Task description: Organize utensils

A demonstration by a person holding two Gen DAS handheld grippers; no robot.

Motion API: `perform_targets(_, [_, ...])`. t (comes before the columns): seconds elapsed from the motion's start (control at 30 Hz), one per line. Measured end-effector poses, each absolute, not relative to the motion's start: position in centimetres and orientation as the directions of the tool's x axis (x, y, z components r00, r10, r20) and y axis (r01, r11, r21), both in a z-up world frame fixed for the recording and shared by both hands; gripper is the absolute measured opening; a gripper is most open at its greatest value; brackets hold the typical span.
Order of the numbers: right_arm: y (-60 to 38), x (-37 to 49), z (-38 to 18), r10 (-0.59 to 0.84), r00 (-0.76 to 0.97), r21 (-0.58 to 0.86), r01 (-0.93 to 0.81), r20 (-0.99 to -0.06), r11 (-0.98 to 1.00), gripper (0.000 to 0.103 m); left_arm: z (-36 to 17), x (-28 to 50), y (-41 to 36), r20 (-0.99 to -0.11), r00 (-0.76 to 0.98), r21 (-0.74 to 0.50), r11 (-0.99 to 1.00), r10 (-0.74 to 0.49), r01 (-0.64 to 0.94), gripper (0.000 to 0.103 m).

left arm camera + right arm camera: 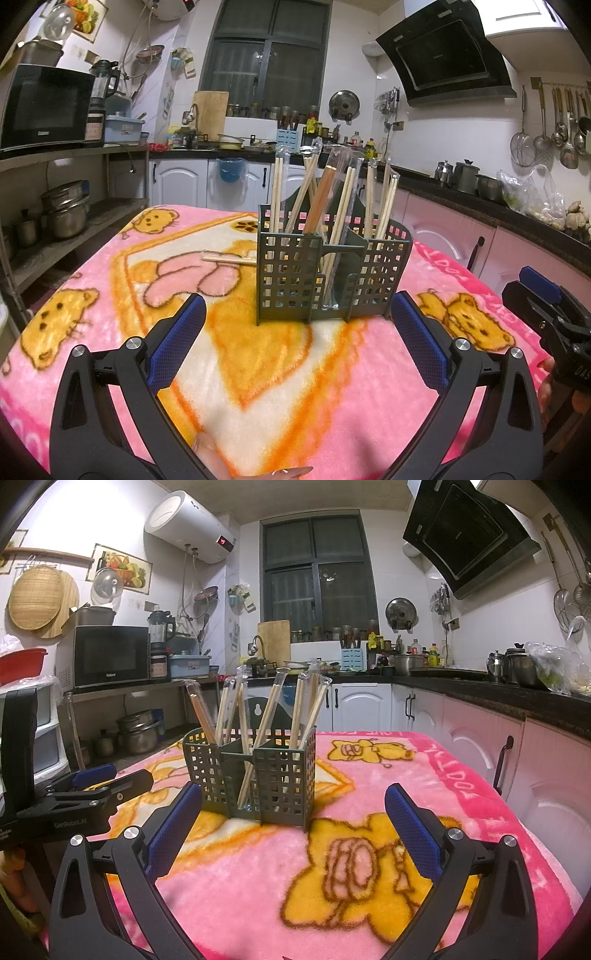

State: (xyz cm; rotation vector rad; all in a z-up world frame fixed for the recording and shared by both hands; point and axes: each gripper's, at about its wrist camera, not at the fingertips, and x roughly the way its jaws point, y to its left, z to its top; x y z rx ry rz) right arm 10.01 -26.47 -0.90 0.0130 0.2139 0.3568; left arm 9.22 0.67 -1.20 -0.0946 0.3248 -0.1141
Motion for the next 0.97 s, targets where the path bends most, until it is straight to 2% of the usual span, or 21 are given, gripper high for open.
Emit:
perform_targets(0.37, [-26.5,10.0,-0.9,0.347,0.915,0.051,-0.344,-0.206,0.938,0.096,-1.3,9.3,0.7,-0.314,0.940,-0.109,0.989,-0.129,0.100,0.092])
perform_targets(0.63, [-27.6,11.0,-0.6,0.307,0.912,0.099,-0.290,-0.272,0.952,0.096,-0.9,9.7,2.3,-0.352,0.931,-0.155,0.987,-0.100,0.047,0.092])
perform_targets(0.73, [-29.2,13.1,-0.6,0.277,0.896,0.128,-0.247,-0.347,0.960,0.096,0.0,10.9,4.2,-0.419,0.906,-0.145,0.989,-0.055,-0.007,0.092])
perform_targets(0.8, [-30.3,15.2,-0.9,0.196,0.883,0.083,-0.177,-0.428,0.981,0.096,0.2,12.1,5.9,-0.464,0.886,-0.115,0.992,-0.012,-0.047,0.092])
perform_targets(0.97, [-33.8,23.8,-4.0,-0.049,0.719,-0.066,0.003,-0.694,0.998,0.096,-2.5,18.3,12.0,-0.651,0.749,-0.044,0.979,0.124,-0.200,0.092])
